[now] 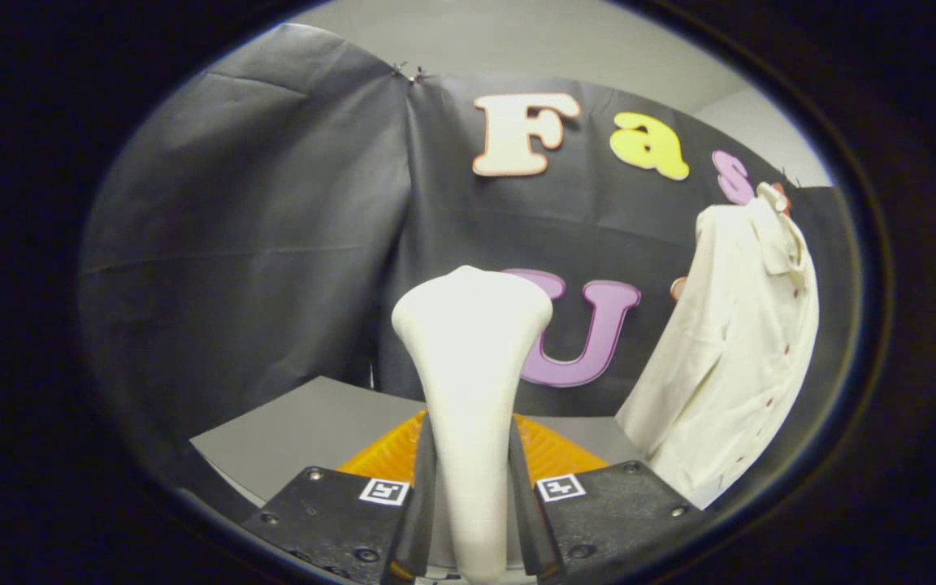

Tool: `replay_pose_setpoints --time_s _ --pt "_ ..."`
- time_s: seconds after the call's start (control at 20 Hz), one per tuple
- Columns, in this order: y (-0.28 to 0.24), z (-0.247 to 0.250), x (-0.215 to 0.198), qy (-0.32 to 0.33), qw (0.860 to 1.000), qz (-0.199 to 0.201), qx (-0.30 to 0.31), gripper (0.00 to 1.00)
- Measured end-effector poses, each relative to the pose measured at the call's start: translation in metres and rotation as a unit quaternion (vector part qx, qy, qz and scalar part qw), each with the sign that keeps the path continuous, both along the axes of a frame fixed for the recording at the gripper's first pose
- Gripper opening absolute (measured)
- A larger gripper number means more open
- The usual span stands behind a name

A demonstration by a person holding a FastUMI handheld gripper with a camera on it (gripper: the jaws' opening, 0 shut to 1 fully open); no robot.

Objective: Iron the clothes twice with a garment steamer, once on the left side and once on the right side.

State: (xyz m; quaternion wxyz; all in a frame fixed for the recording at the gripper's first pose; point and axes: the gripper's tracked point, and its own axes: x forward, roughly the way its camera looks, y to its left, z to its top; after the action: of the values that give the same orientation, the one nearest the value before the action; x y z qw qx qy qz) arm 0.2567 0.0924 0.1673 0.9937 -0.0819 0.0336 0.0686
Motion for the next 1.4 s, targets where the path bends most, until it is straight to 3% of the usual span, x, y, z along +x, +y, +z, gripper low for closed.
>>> replay_pose_setpoints --time_s 0.25,0.6,1.2,1.4 --pt "-0.052 0.035 -0.031 -0.035 0.999 -0.035 0.005 0.43" --pt "-0.119 0.066 -0.039 -0.057 0.996 -0.073 0.008 0.42" --pt "-0.249 0.093 0.012 -0.067 0.989 -0.131 -0.012 0.43" --pt "-0.302 0.085 0.033 -0.070 0.982 -0.178 -0.002 0.43"
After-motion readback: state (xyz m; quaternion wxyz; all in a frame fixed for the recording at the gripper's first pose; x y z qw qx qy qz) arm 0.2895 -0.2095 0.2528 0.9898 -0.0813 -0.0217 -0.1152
